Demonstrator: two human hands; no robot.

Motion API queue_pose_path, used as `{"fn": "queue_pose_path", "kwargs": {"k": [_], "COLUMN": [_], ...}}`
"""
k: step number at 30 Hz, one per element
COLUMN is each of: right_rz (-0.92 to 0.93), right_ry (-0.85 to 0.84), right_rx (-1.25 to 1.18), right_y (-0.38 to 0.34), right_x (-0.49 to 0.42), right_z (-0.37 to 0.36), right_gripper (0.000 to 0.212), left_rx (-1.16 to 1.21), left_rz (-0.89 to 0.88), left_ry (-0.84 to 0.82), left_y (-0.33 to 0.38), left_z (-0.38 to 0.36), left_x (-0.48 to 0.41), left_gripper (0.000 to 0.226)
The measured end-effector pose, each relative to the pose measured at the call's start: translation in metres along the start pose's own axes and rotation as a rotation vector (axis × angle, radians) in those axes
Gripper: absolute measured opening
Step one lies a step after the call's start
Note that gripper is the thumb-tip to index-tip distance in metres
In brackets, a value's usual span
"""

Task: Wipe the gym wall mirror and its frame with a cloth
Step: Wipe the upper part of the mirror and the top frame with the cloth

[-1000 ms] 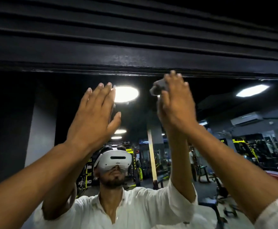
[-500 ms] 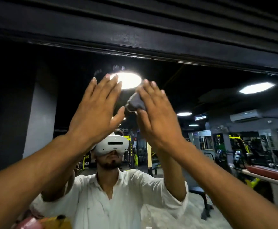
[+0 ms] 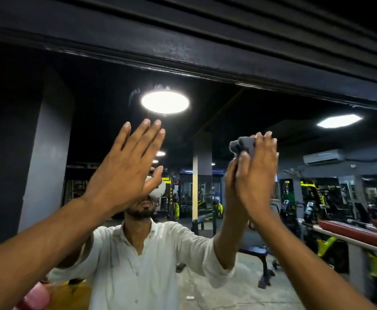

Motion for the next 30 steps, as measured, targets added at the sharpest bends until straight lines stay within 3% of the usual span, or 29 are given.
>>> {"fn": "queue_pose_path", "kwargs": {"k": [2,6,8,11,13,16,19,22,24,28,30], "right_rz": [0.108,0.639,0.574,0.161,0.041,0.141,0.49,0.776,0.737,0.401,0.493], "right_ry": [-0.046,-0.269,-0.198,-0.051,-0.001,-0.004,-0.103,-0.192,-0.176,-0.091,-0.153], "right_rx": [0.026,0.103,0.116,0.076,0.074,0.044,0.018,0.031,0.051,0.031,0.04], "right_y": [-0.044,-0.104,-0.092,-0.072,-0.094,-0.174,-0.261,-0.27,-0.238,-0.174,-0.173], "right_x": [0.024,0.08,0.043,-0.03,-0.056,-0.049,0.002,0.026,0.004,-0.014,0.035], "right_z": [-0.014,-0.036,-0.03,-0.022,-0.031,-0.059,-0.085,-0.087,-0.076,-0.056,-0.06], "right_gripper": [0.065,0.064,0.064,0.062,0.062,0.064,0.063,0.061,0.06,0.06,0.064], "left_rx": [0.014,0.058,0.052,0.056,0.064,0.066,0.109,0.14,0.105,0.037,0.031], "left_rz": [-0.002,-0.06,-0.048,0.059,0.123,0.138,0.189,0.253,0.247,0.202,0.111], "left_ry": [0.004,0.013,0.002,-0.01,-0.012,-0.011,0.013,0.025,0.021,0.034,0.035], "left_y": [0.0,-0.014,-0.039,-0.085,-0.099,-0.099,-0.106,-0.112,-0.111,-0.102,-0.085], "left_z": [0.002,0.009,0.014,0.018,0.017,0.011,0.011,0.012,0.012,0.017,0.018], "left_x": [-0.001,0.0,0.004,0.017,0.023,0.024,0.026,0.03,0.031,0.03,0.029], "left_gripper": [0.079,0.077,0.077,0.08,0.081,0.083,0.085,0.085,0.085,0.08,0.078]}}
Point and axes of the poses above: each hand's wrist, its own x-axis away from the middle knuckle, its own z-axis out of the back of the hand, y = z × x, the point moved 9 cm from there along -x, towards the middle knuckle, and after that the axes turned 1 degree about y, right-handed, at the moved point
